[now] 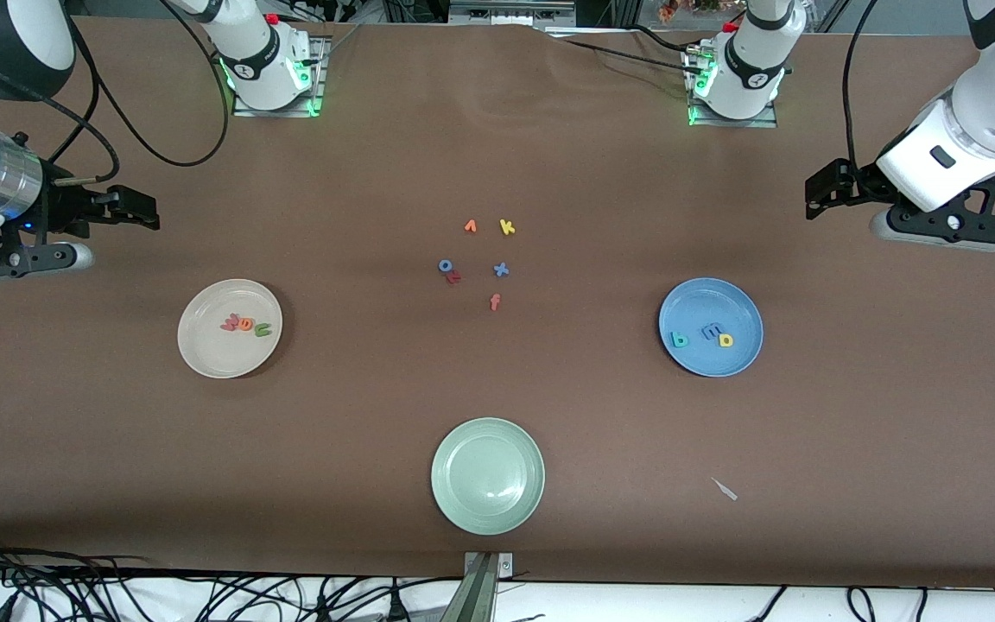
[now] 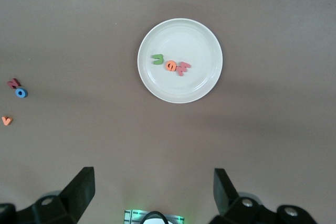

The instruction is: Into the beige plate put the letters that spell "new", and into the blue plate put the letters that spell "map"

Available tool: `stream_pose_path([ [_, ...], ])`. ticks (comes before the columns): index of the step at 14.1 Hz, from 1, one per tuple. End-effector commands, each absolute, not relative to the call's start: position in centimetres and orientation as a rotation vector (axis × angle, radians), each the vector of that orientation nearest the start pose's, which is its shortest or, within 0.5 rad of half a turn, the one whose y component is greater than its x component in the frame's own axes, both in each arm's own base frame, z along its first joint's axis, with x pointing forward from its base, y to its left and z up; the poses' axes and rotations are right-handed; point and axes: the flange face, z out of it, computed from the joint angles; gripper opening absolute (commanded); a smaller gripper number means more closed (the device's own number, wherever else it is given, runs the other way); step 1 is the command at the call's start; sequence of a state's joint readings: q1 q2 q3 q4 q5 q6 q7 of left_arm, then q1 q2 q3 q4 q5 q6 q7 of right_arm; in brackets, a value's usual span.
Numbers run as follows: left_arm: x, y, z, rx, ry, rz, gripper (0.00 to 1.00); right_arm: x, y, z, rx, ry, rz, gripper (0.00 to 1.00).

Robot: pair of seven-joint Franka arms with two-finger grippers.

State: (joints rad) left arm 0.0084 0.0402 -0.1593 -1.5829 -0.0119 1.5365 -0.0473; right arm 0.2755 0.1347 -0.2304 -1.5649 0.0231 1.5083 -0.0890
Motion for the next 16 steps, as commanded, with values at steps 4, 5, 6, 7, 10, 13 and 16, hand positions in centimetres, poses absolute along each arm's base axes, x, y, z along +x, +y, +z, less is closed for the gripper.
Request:
stream_pose_path([
  [4,55.69,-8.40,59.96,-3.120,0.199,0.139,1.00,57.36,2.78,55.46,-3.153,-0.183,0.242,1.00],
  [5,55.69,-8.40,59.96,-3.120,0.199,0.139,1.00,57.38,2.87,55.47,-3.153,-0.186,0.239,1.00],
  [6,55.69,-8.40,59.96,-3.120,0.199,0.139,1.00,57.36,2.87,55.46,-3.153,-0.186,0.242,1.00],
  [7,55.68,-8.49,59.96,-3.120,0.201,0.139,1.00,57.36,2.87,55.46,-3.152,-0.188,0.242,1.00],
  [10,55.69,-8.40,59.96,-3.120,0.199,0.139,1.00,57.42,2.89,55.62,-3.152,-0.188,0.232,1.00],
  [13,55.69,-8.41,59.96,-3.120,0.199,0.139,1.00,57.41,2.88,55.80,-3.154,-0.186,0.232,1.00],
  [16,55.68,-8.49,59.96,-3.120,0.201,0.139,1.00,57.41,2.23,55.86,-3.149,-0.168,0.234,1.00],
])
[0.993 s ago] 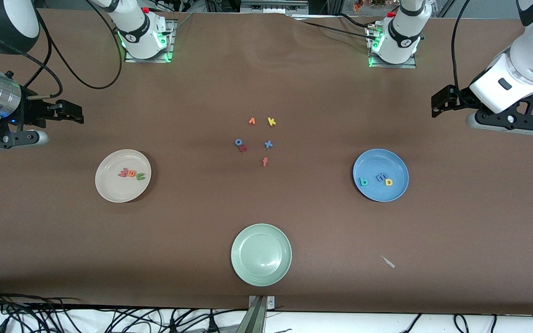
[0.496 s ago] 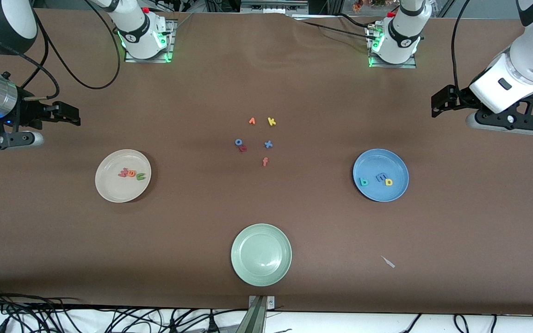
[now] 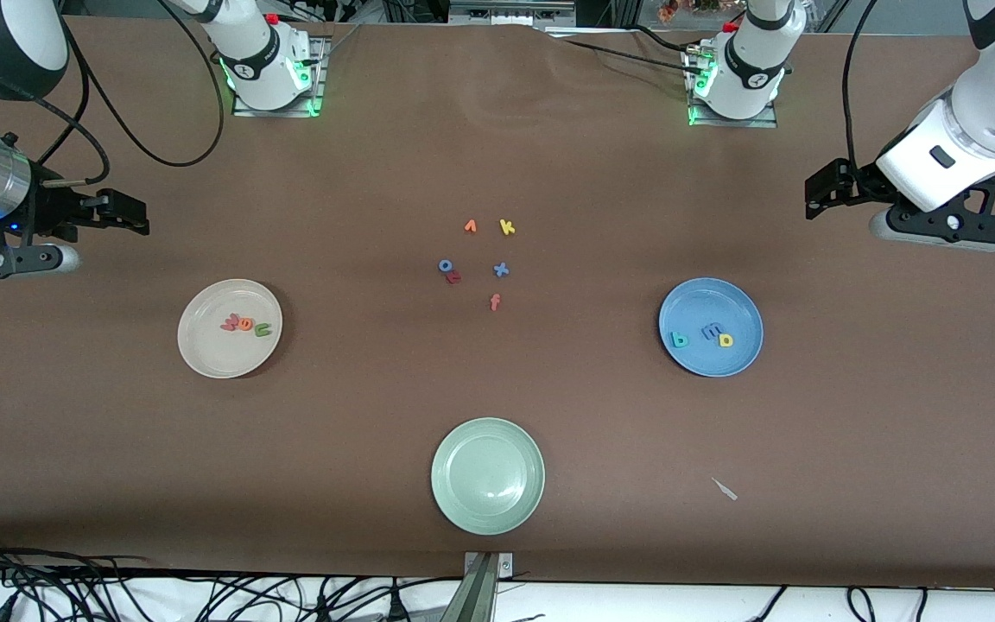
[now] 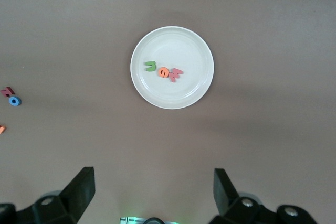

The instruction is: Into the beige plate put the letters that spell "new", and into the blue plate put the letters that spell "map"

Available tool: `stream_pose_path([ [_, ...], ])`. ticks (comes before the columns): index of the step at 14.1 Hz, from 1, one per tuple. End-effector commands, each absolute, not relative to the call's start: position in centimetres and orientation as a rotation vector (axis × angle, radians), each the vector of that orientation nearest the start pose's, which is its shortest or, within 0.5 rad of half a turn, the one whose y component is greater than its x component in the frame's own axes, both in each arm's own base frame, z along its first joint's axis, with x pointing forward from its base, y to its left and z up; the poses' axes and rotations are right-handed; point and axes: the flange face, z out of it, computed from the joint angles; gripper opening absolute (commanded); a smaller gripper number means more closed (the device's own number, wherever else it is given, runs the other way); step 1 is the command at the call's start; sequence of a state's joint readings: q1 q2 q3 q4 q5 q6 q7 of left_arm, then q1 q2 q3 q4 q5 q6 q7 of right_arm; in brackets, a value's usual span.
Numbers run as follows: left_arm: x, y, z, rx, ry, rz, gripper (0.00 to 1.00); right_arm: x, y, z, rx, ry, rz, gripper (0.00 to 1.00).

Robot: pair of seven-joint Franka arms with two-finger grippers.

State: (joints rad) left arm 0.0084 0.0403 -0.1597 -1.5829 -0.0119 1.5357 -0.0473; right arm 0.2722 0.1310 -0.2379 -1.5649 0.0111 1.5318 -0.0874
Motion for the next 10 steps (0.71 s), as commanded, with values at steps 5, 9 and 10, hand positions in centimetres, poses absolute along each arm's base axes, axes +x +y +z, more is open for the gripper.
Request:
stream_pose_path([
  [5,55.7,-8.4,60.0,-3.120,0.199,0.139,1.00,57.4,0.4,55.9,-3.145,-0.123,0.225,1.00],
  [9,55.7,-8.5,60.0,-3.120,0.201,0.139,1.00,57.4,0.4,55.9,-3.140,-0.116,0.229,1.00],
  [10,55.7,-8.5,60.0,-3.120,0.201,0.139,1.00,57.4,0.6,55.9,-3.140,-0.120,0.239,1.00],
])
